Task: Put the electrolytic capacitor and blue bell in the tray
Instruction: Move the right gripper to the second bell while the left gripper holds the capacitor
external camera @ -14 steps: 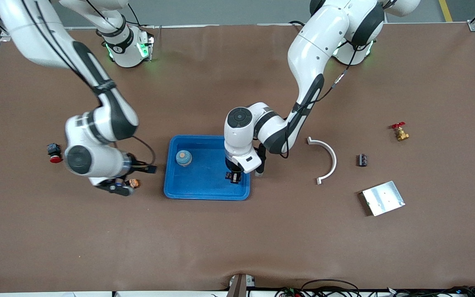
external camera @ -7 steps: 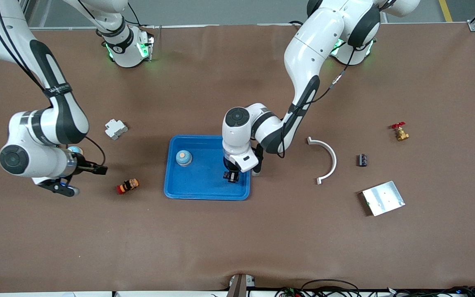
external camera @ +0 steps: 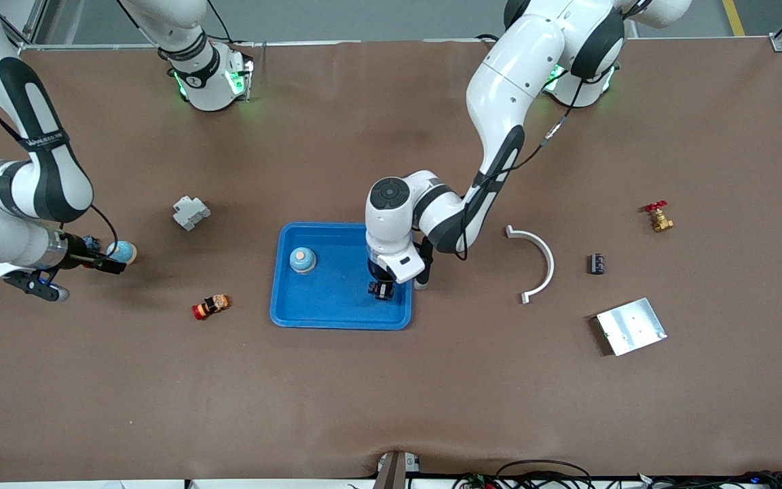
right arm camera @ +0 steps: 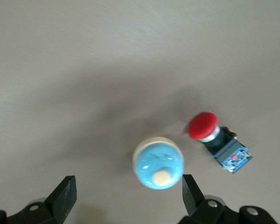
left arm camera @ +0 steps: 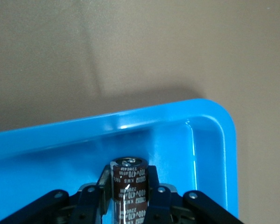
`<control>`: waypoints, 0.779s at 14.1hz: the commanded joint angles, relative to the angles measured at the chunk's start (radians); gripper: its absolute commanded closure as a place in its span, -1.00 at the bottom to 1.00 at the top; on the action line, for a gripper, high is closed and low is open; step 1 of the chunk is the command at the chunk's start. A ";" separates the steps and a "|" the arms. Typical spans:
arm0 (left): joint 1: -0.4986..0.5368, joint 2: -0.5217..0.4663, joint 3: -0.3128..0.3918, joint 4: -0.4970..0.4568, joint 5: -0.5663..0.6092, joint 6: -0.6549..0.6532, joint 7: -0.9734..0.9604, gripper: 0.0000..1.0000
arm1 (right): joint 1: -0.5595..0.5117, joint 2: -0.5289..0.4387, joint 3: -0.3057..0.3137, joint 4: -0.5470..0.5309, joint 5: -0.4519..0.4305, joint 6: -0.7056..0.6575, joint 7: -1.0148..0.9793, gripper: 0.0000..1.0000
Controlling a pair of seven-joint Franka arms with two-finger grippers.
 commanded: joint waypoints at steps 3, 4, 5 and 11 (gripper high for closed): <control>-0.019 0.027 0.032 0.028 -0.021 -0.001 -0.036 1.00 | -0.051 -0.043 0.022 -0.156 -0.013 0.194 0.001 -1.00; -0.019 0.027 0.032 0.028 -0.021 -0.001 -0.056 1.00 | -0.053 -0.040 0.022 -0.156 -0.013 0.196 0.002 -1.00; -0.016 0.025 0.031 0.028 -0.021 -0.004 -0.080 1.00 | -0.053 -0.039 0.022 -0.156 -0.013 0.196 0.001 -1.00; -0.018 0.022 0.047 0.025 -0.019 -0.030 -0.133 -0.98 | -0.063 -0.036 0.020 -0.161 -0.015 0.153 -0.078 -1.00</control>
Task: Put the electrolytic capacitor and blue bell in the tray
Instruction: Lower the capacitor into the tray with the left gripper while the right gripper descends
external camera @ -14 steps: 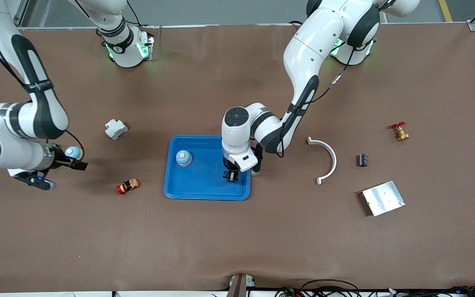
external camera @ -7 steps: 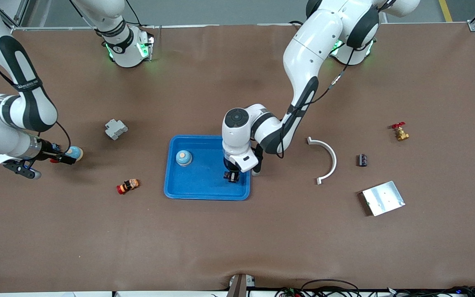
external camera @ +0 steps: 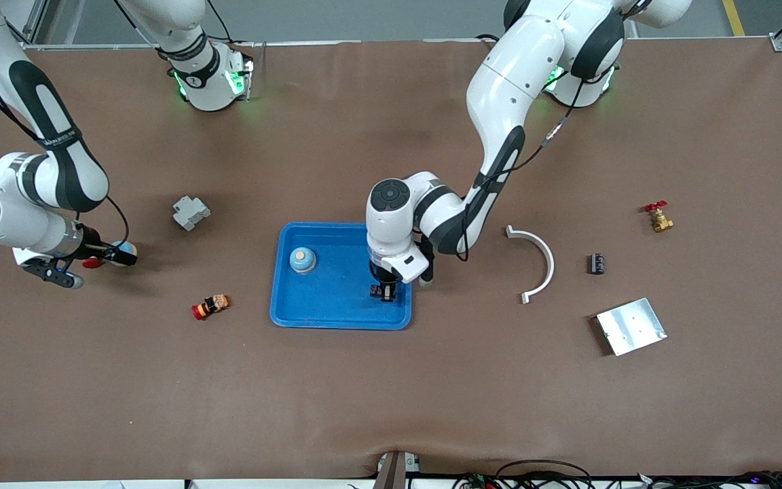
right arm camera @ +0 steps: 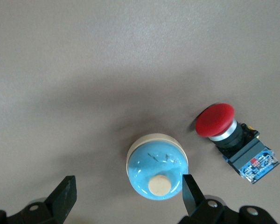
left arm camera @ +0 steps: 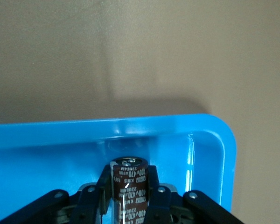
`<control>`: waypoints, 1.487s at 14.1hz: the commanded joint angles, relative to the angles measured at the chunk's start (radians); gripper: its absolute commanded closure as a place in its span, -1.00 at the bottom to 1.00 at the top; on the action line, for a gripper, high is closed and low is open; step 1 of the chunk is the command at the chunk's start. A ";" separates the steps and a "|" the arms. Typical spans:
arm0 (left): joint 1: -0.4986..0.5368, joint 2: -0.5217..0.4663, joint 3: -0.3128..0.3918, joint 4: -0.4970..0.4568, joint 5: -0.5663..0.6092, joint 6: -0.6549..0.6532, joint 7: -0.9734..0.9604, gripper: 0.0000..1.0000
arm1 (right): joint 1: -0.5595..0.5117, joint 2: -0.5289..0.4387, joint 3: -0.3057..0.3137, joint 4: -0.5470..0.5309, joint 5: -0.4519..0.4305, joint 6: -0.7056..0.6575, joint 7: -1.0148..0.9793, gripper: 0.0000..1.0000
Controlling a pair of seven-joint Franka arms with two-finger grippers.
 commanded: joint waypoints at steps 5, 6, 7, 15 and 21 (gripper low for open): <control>-0.017 0.010 0.037 0.019 -0.018 -0.064 -0.006 -1.00 | -0.094 -0.014 0.018 -0.023 -0.015 0.003 -0.080 -1.00; -0.017 -0.001 0.034 0.019 -0.019 -0.076 -0.002 -1.00 | -0.095 -0.011 0.018 -0.023 -0.015 0.003 -0.085 -1.00; -0.017 -0.012 0.032 0.019 -0.019 -0.084 -0.001 -1.00 | -0.097 -0.005 0.020 -0.023 -0.015 0.003 -0.087 -1.00; 0.023 -0.105 0.002 0.015 -0.053 -0.192 0.123 -1.00 | -0.054 0.047 0.020 -0.025 -0.004 0.098 -0.031 -1.00; 0.061 -0.193 0.003 -0.007 -0.143 -0.307 0.453 -1.00 | -0.049 0.038 0.018 -0.031 -0.016 0.064 -0.045 -1.00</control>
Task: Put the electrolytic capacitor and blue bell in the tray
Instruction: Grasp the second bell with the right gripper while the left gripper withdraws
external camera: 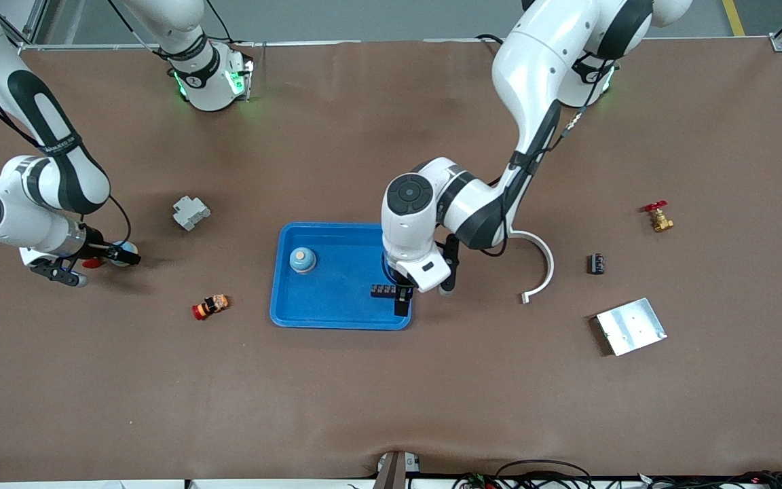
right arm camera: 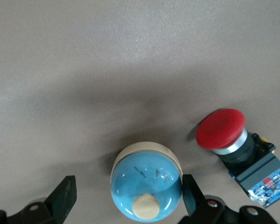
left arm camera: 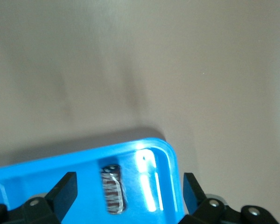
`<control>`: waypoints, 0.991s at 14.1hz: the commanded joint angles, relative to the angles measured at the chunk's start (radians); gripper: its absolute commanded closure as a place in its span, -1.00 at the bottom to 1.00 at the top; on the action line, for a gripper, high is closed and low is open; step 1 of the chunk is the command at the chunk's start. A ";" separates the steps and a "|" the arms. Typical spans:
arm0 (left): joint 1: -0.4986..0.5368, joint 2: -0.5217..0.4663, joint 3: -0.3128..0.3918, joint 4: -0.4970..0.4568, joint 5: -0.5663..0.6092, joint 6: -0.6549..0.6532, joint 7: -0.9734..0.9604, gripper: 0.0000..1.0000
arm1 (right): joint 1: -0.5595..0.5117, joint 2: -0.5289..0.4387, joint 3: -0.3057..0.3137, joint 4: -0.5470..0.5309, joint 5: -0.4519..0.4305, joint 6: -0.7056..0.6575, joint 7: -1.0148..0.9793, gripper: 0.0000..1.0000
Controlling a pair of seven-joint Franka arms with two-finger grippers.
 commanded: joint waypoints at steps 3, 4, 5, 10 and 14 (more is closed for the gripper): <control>0.029 -0.046 -0.013 -0.036 -0.025 -0.033 0.112 -1.00 | 0.001 -0.017 0.002 -0.028 -0.068 -0.006 0.007 -1.00; 0.031 -0.057 -0.013 -0.036 -0.025 -0.042 0.126 -1.00 | 0.001 -0.016 0.002 -0.027 -0.078 -0.006 0.007 -1.00; 0.035 -0.077 -0.016 -0.039 -0.026 -0.066 0.171 -1.00 | 0.001 -0.016 0.002 -0.027 -0.079 -0.006 0.007 -1.00; 0.037 -0.123 -0.015 -0.044 -0.026 -0.157 0.486 -1.00 | -0.007 -0.011 0.002 -0.027 -0.086 0.009 0.006 -1.00; 0.060 -0.135 -0.015 -0.045 -0.023 -0.159 0.683 -1.00 | -0.007 -0.011 0.002 -0.025 -0.115 0.011 0.006 -1.00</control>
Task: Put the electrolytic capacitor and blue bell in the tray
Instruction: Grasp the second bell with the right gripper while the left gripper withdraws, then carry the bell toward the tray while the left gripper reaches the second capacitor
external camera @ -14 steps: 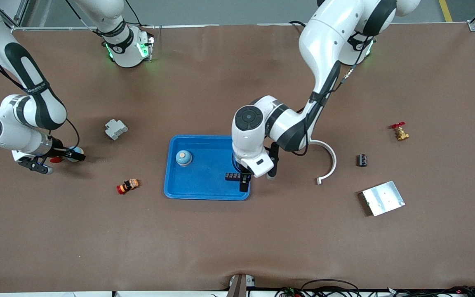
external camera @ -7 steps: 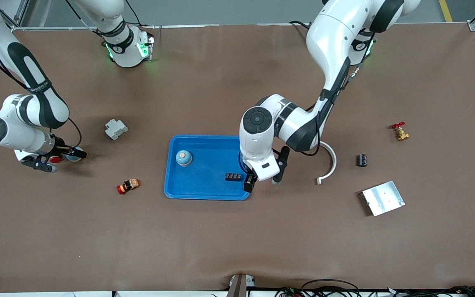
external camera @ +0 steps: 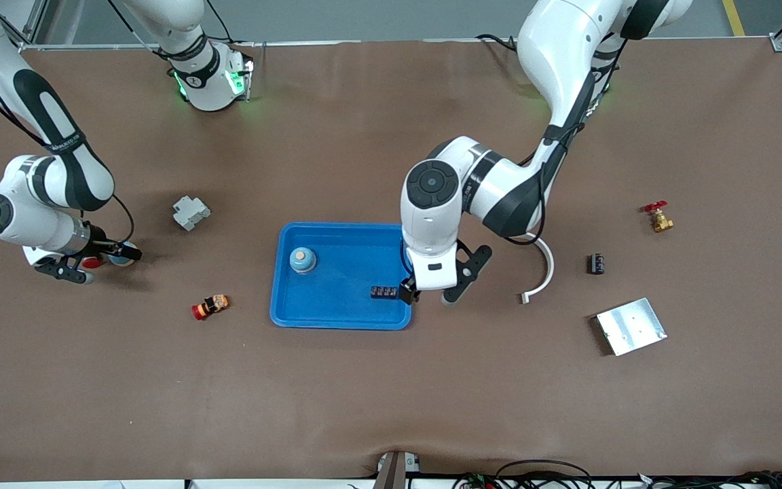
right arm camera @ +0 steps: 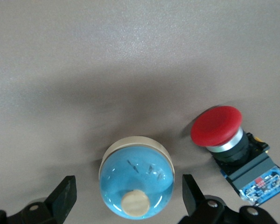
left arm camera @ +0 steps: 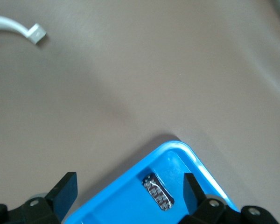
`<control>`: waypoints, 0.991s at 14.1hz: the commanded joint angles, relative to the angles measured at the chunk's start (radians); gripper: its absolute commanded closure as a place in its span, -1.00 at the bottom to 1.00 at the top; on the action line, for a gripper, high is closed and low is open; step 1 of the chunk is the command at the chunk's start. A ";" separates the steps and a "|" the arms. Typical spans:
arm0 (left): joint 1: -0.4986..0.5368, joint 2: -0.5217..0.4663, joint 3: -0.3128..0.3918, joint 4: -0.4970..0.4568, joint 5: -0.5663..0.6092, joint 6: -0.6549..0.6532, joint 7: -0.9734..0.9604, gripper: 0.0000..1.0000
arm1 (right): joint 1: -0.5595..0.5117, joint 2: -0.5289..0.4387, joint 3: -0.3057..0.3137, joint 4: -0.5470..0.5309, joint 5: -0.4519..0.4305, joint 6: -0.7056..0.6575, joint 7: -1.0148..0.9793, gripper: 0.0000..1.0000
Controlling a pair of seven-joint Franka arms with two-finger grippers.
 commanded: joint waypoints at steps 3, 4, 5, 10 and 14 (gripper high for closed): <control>0.015 -0.036 -0.007 -0.039 -0.002 -0.010 0.349 -1.00 | -0.013 -0.008 0.005 -0.013 -0.044 0.036 0.009 -1.00; 0.020 -0.036 -0.002 -0.039 -0.003 -0.010 0.436 -1.00 | -0.015 -0.005 0.005 -0.013 -0.044 0.045 0.010 -1.00; 0.026 -0.036 -0.003 -0.040 -0.003 -0.011 0.465 -1.00 | -0.018 0.003 0.004 -0.013 -0.044 0.048 0.009 -1.00; 0.089 -0.088 -0.008 -0.109 0.000 -0.060 0.713 -1.00 | -0.016 0.006 0.004 -0.013 -0.044 0.049 0.009 -0.90; 0.139 -0.284 -0.010 -0.383 0.000 0.020 0.899 -1.00 | -0.010 0.004 0.004 -0.013 -0.044 0.042 0.009 0.06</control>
